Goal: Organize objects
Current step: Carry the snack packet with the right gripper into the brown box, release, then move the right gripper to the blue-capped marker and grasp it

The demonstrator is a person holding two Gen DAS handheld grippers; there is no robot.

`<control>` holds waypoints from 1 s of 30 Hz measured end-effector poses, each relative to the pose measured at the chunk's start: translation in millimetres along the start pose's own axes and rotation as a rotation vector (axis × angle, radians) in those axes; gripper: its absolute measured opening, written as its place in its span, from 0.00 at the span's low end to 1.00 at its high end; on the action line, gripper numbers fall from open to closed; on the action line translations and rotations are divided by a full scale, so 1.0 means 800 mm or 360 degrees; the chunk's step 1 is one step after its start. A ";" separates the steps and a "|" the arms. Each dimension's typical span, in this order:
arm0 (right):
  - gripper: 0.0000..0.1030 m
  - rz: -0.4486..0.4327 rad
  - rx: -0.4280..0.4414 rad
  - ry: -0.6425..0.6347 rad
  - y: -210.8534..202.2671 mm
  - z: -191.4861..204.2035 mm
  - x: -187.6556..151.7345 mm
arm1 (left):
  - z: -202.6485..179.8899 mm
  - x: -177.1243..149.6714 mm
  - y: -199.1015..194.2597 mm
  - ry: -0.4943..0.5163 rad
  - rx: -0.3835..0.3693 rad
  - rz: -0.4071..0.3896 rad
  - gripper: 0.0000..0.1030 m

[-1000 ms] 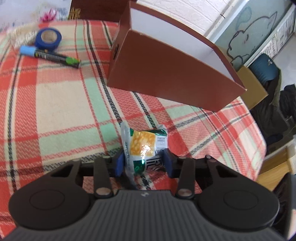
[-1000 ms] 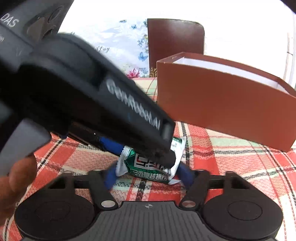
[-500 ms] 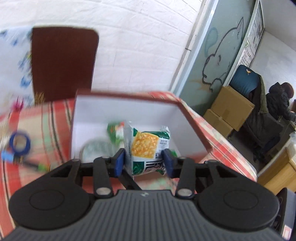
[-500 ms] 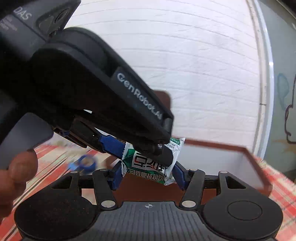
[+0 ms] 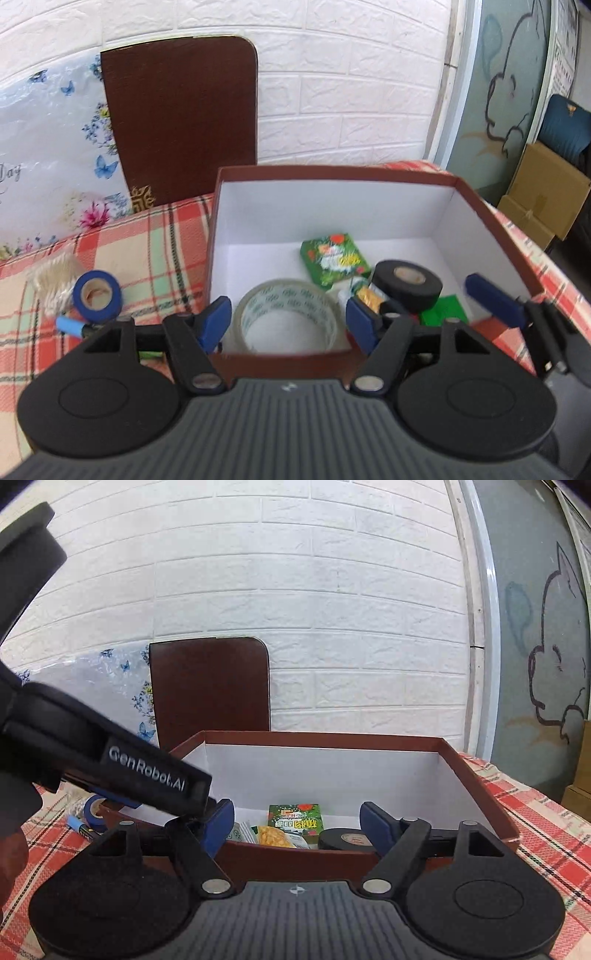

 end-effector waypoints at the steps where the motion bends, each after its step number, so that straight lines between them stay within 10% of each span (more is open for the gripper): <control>1: 0.73 -0.0001 -0.0005 0.0000 0.021 0.013 0.010 | 0.001 -0.002 -0.004 -0.0008 -0.0008 -0.0003 0.69; 12: 0.73 0.0060 0.0016 -0.0010 -0.039 0.029 -0.013 | -0.004 -0.037 -0.049 0.0044 0.0046 -0.0024 0.70; 30: 0.74 0.0540 0.0265 -0.0016 -0.061 0.095 -0.099 | 0.097 -0.144 -0.078 -0.0114 0.0306 0.0164 0.71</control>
Point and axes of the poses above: each gripper's, at about its wrist camera, not at the fingertips, and y roughly the way its jaws point, z to its left, x to its top, the point moved 7 cm from there along y, roughly the way its jaws point, and after that the axes turned 9 degrees about -x, right-handed, at the moved point
